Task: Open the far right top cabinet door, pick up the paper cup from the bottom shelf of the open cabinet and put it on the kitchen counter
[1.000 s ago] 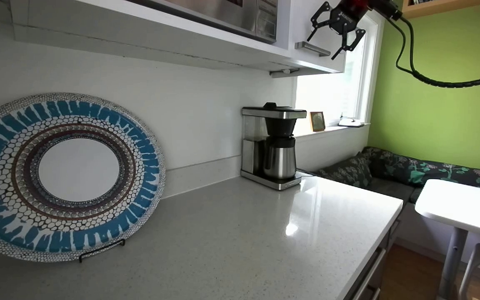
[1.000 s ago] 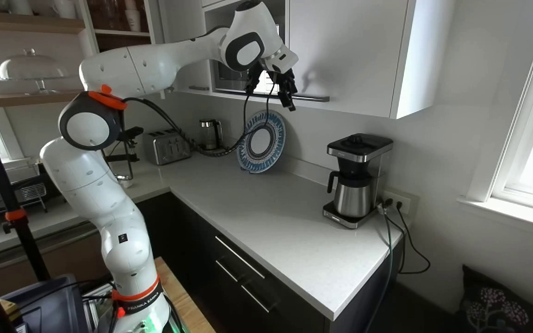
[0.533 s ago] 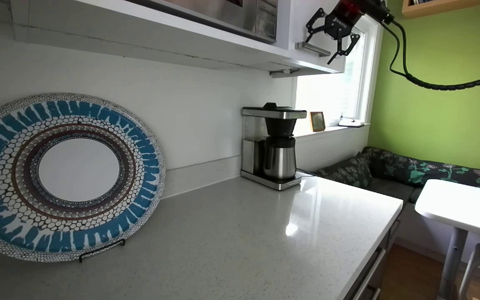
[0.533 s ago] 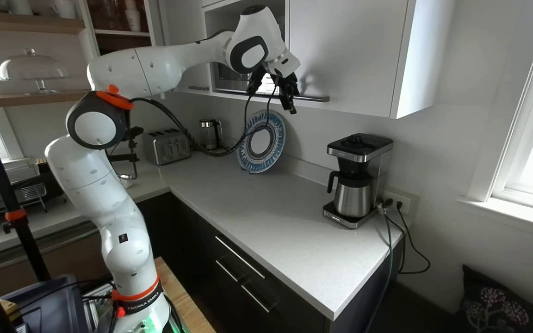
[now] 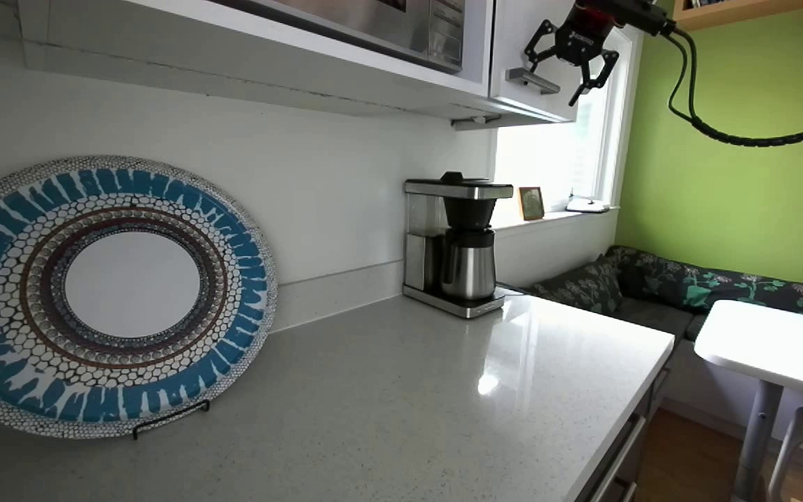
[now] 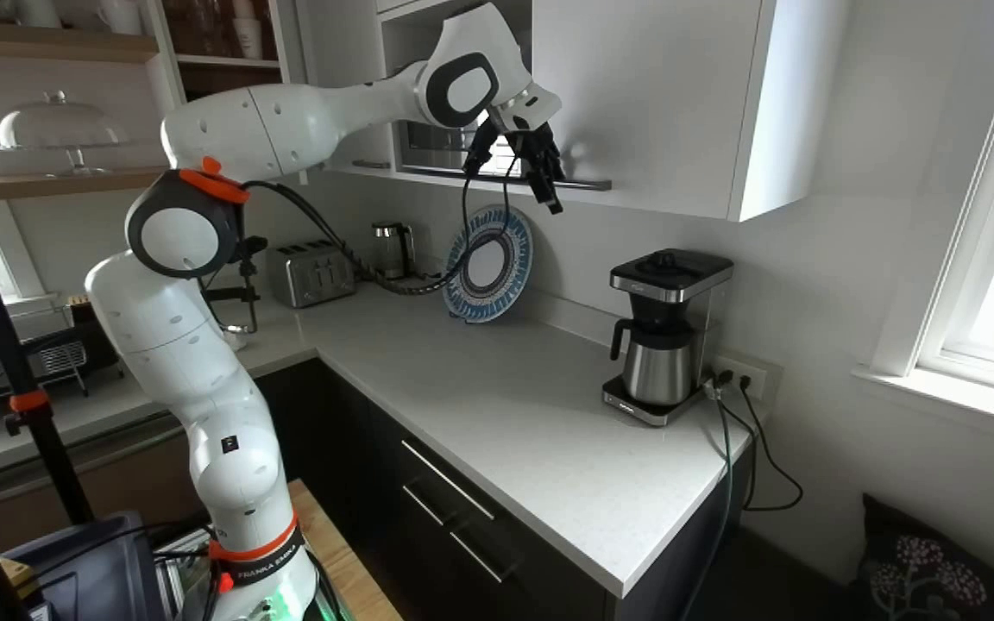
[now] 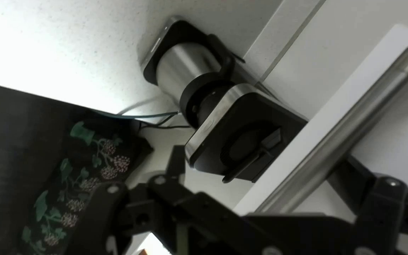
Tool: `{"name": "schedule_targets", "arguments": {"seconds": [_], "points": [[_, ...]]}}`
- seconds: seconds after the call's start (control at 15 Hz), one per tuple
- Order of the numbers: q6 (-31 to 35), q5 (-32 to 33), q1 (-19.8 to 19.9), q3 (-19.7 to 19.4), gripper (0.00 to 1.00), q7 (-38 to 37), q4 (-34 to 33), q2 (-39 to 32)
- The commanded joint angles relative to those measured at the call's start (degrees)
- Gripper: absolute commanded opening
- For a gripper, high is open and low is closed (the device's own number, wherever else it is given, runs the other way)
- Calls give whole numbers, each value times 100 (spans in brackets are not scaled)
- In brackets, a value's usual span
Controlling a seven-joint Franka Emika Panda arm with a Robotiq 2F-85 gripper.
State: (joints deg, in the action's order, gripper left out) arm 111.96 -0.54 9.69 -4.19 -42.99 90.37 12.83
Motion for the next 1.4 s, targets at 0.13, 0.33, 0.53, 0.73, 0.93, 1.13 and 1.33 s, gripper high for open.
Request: {"name": "schedule_targets", "arguments": {"seconds": [0.13, 0.33, 0.53, 0.73, 0.93, 1.13, 1.33], "points": [[-809, 742, 87, -122, 100, 927, -21, 167], [-1113, 539, 86, -275, 100, 1571, -71, 209], [-1229, 424, 110, -414, 100, 2212, -50, 267], [-1380, 312, 148, -622, 100, 2993, -36, 342], [-1517, 84, 194, -884, 100, 3647, -58, 369], [-1697, -105, 258, -1157, 100, 4227, -127, 365], [-1711, 29, 383, -1307, 100, 4324, -95, 345]]}}
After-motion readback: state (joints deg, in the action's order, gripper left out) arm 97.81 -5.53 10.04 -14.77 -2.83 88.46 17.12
